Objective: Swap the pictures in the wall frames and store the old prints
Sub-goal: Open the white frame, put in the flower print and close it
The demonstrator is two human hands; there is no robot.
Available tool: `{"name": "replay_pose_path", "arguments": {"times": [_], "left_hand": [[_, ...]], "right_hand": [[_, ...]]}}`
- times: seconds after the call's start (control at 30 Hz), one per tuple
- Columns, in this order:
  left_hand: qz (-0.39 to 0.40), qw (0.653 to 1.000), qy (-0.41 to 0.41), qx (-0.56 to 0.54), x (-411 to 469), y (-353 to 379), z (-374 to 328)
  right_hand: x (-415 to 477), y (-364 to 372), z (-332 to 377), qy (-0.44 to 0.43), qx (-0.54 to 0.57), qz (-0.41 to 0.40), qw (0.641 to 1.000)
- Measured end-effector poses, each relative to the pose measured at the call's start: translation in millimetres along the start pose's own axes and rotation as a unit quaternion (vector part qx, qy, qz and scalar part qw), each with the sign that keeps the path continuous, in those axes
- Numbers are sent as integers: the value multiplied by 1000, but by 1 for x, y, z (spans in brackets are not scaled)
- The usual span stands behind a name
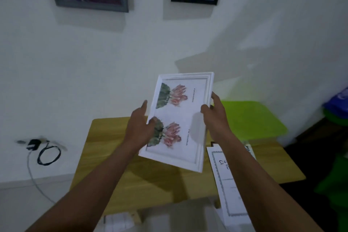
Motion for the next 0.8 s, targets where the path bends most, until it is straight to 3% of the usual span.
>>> {"name": "replay_pose_path", "arguments": {"times": [0.07, 0.33, 0.8], "left_hand": [[37, 998, -30, -34, 13, -15, -9], [129, 958, 65, -247, 23, -54, -80], [115, 941, 275, -159, 72, -15, -277]], "right_hand": [[-3, -13, 9, -19, 23, 7, 1000], [-12, -59, 61, -100, 83, 35, 991], [70, -210, 157, -188, 117, -11, 975]]}}
Point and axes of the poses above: each hand's wrist, its own x-axis towards the middle knuckle, its own y-axis out of the palm, z = x × y, the point moved 2 cm from there along x, towards the middle knuckle, and after that the axes turned 1 degree about y, right-handed, at the moved point
